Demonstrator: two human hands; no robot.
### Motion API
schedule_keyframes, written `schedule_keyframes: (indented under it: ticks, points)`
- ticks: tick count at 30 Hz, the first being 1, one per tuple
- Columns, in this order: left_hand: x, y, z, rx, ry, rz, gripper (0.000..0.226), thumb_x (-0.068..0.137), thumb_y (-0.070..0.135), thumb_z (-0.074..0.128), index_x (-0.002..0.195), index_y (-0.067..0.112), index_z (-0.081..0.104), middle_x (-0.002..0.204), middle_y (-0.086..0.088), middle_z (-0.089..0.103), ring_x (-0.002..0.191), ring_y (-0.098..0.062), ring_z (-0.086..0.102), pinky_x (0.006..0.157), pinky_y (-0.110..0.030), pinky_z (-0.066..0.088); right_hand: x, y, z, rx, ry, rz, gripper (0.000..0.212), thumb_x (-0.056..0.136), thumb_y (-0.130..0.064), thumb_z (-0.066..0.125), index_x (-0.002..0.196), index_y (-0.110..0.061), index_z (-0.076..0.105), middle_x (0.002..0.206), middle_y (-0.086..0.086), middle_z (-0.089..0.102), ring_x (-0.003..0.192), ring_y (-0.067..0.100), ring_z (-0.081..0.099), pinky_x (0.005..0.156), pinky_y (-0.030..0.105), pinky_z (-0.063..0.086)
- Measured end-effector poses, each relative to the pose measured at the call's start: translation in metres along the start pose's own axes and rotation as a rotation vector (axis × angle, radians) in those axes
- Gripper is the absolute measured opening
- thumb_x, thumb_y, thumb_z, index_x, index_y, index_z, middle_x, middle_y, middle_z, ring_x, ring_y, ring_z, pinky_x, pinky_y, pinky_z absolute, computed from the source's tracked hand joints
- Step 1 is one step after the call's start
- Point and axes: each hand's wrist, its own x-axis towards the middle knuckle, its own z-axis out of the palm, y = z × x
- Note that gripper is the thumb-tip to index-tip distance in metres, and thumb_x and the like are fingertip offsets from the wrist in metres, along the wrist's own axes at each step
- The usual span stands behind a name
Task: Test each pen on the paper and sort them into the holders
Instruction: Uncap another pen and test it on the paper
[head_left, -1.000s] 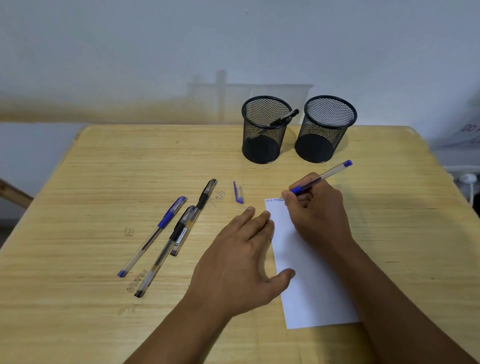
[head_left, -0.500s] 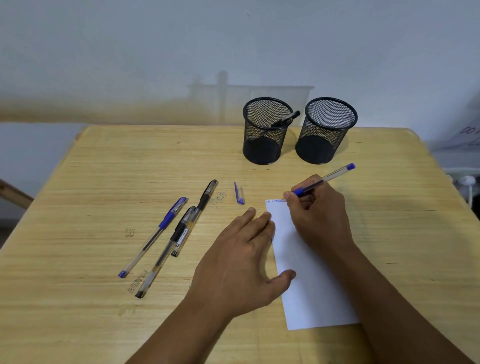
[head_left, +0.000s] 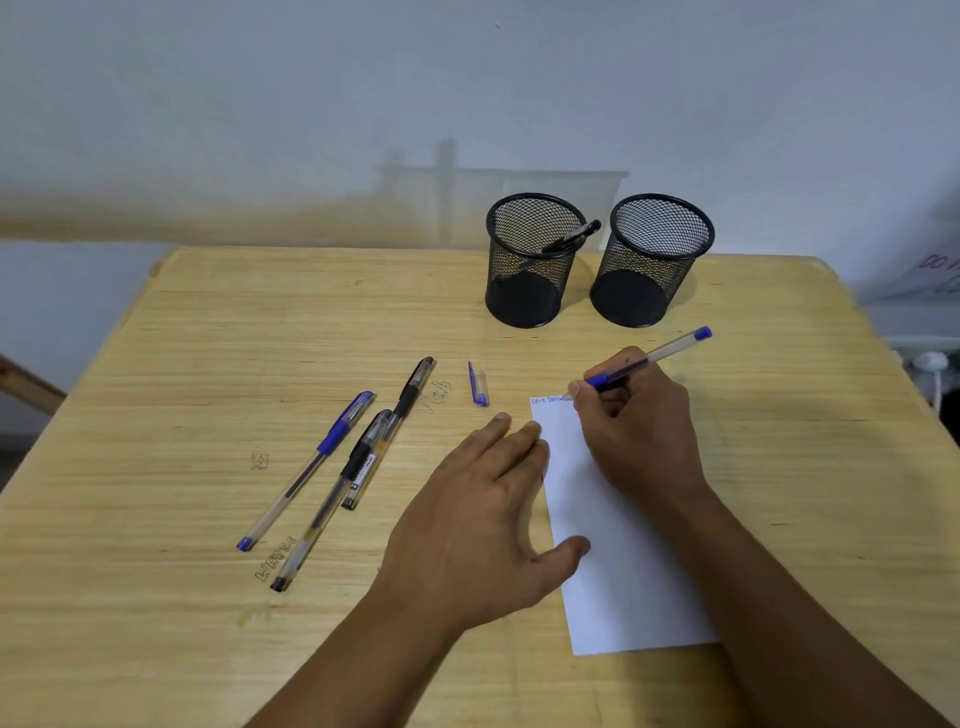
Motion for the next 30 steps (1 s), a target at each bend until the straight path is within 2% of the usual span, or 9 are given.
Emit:
schedule_keyframes:
  ticks: [3,9,11,15,21,24,26,28,30]
  points:
    - [0.000,0.000,0.001,-0.008,-0.004,-0.003,0.083,0.074,0.070,0.055,0.140,0.020,0.050,0.152,0.008,0.041,0.147,-0.009,0.019,0.114,-0.021,0.014,0.001,0.002,0.000,0.057,0.034,0.037,0.012,0.089,-0.025,0.067,0.089,-0.016,0.058,0.075,-0.004,0.066,0.064,0.003,0.061,0.061,0.010,0.043]
    - [0.000,0.000,-0.001,0.015,-0.010,0.015,0.087,0.077,0.072,0.050,0.147,0.024,0.039,0.157,0.012,0.029,0.149,-0.006,0.008,0.110,-0.014,-0.002,0.004,0.007,-0.007,0.240,0.094,0.084,0.012,0.089,-0.023,0.066,0.087,-0.012,0.064,0.071,-0.001,0.071,0.066,0.010,0.067,0.061,0.016,0.046]
    - [-0.001,-0.001,0.000,0.009,-0.014,0.007,0.088,0.077,0.073,0.049,0.148,0.024,0.037,0.158,0.012,0.027,0.149,-0.006,0.007,0.111,-0.016,0.000,0.008,0.009,-0.009,0.374,0.071,0.150,0.011,0.089,-0.019,0.067,0.089,-0.009,0.065,0.073,0.002,0.072,0.066,0.011,0.069,0.065,0.017,0.052]
    - [-0.001,-0.001,0.002,0.020,-0.020,-0.003,0.090,0.077,0.074,0.047,0.150,0.024,0.033,0.159,0.013,0.023,0.149,-0.005,0.003,0.115,-0.019,0.005,0.020,0.011,-0.022,0.697,-0.026,0.298,0.011,0.090,-0.009,0.066,0.093,0.002,0.066,0.075,0.012,0.068,0.067,0.020,0.065,0.076,0.036,0.058]
    - [0.000,0.000,0.000,-0.006,-0.040,-0.024,0.088,0.078,0.071,0.054,0.150,0.027,0.032,0.159,0.015,0.024,0.148,-0.003,0.004,0.111,-0.016,0.007,0.002,0.015,-0.032,0.633,-0.045,0.203,0.005,0.087,-0.009,0.070,0.087,-0.006,0.066,0.070,0.007,0.070,0.067,0.020,0.067,0.076,0.038,0.058]
    - [0.001,0.004,-0.009,-0.112,-0.014,-0.076,0.080,0.078,0.064,0.062,0.146,0.031,0.039,0.150,0.023,0.035,0.142,0.002,0.019,0.104,-0.011,0.017,-0.012,0.014,-0.034,0.639,-0.059,0.196,0.007,0.086,-0.009,0.071,0.089,-0.006,0.066,0.071,0.008,0.072,0.068,0.019,0.069,0.076,0.036,0.058]
    - [0.006,0.007,-0.016,-0.234,0.055,-0.136,0.061,0.079,0.052,0.068,0.136,0.036,0.051,0.132,0.028,0.048,0.127,0.007,0.038,0.096,-0.008,0.030,-0.023,0.012,-0.036,0.649,-0.067,0.193,0.007,0.085,-0.010,0.072,0.089,-0.007,0.066,0.073,0.008,0.073,0.070,0.019,0.070,0.076,0.035,0.058]
    - [0.014,0.006,-0.019,-0.239,0.160,-0.228,0.052,0.080,0.042,0.067,0.130,0.033,0.057,0.124,0.020,0.057,0.118,-0.001,0.050,0.095,-0.020,0.043,-0.032,0.010,-0.038,0.668,-0.082,0.194,0.007,0.086,-0.009,0.071,0.089,-0.007,0.066,0.075,0.010,0.073,0.070,0.019,0.070,0.075,0.034,0.059]
    - [0.027,0.001,-0.021,-0.224,0.263,-0.356,0.046,0.081,0.036,0.064,0.127,0.027,0.061,0.112,0.014,0.060,0.104,-0.007,0.056,0.088,-0.027,0.047,-0.040,0.008,-0.042,0.689,-0.098,0.194,0.007,0.086,-0.007,0.070,0.089,-0.005,0.065,0.074,0.010,0.073,0.069,0.018,0.070,0.074,0.033,0.059]
